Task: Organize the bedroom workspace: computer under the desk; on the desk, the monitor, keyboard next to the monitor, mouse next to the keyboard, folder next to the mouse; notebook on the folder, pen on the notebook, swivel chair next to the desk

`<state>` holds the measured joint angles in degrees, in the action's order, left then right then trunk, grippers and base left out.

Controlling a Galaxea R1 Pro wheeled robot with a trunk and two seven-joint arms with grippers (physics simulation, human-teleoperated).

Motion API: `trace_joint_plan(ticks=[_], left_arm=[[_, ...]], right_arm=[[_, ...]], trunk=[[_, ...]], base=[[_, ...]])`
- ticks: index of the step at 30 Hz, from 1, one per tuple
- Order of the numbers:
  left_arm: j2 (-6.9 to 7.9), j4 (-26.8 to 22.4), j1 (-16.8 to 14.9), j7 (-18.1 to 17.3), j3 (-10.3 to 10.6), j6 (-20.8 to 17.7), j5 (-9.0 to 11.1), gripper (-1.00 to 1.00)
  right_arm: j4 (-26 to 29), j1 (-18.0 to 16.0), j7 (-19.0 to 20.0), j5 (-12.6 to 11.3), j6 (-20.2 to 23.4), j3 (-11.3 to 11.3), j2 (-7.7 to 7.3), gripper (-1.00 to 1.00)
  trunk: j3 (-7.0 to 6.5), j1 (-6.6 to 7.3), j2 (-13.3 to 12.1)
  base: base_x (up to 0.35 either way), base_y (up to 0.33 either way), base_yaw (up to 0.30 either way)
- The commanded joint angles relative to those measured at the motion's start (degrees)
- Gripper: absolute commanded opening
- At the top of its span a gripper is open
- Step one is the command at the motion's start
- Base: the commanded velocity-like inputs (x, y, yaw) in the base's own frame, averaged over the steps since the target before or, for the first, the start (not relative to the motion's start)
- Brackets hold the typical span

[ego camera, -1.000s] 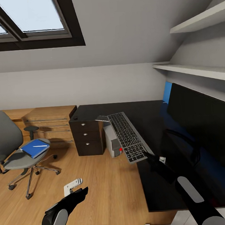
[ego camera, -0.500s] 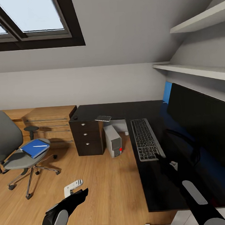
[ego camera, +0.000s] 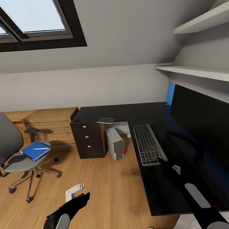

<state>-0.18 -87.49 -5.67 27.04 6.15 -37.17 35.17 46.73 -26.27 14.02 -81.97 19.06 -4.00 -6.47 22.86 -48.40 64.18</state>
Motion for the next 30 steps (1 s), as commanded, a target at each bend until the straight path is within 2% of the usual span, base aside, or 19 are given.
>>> trace_joint_plan(ticks=[1, 14, 15, 22, 30], left_arm=[[0.0, -0.1, 0.0, 0.6, 0.0, -0.1, 0.6, 1.0], [0.0, -0.1, 0.0, 0.6, 0.1, -0.1, 0.6, 1.0], [0.0, -0.1, 0.0, 0.6, 0.1, -0.1, 0.6, 1.0], [0.0, -0.1, 0.0, 0.6, 0.0, -0.1, 0.6, 1.0], [0.0, -0.1, 0.0, 0.6, 0.0, -0.1, 0.6, 1.0]], right_arm=[[0.0, 0.0, 0.1, -0.3, 0.5, 0.0, -0.04, -1.0], [0.2, 0.0, 0.3, -0.6, 0.5, 0.1, 0.08, -1.0], [0.2, 0.0, 0.3, -0.6, 0.5, 0.0, 1.01, -1.0], [0.0, 0.0, 0.3, -0.6, 0.5, -0.1, 1.28, -1.0], [-0.1, 0.0, 0.4, -0.5, 0.4, -0.1, 1.28, -1.0]], trunk=[[0.06, 0.0, 0.0], [0.06, 0.0, 0.0], [0.06, 0.0, 0.0], [0.06, 0.0, 0.0], [0.06, 0.0, 0.0]], base=[[0.0, 0.0, 0.0], [0.0, 0.0, 0.0], [0.0, 0.0, 0.0], [-0.007, -0.009, 0.0], [-0.115, -0.199, 0.0]])
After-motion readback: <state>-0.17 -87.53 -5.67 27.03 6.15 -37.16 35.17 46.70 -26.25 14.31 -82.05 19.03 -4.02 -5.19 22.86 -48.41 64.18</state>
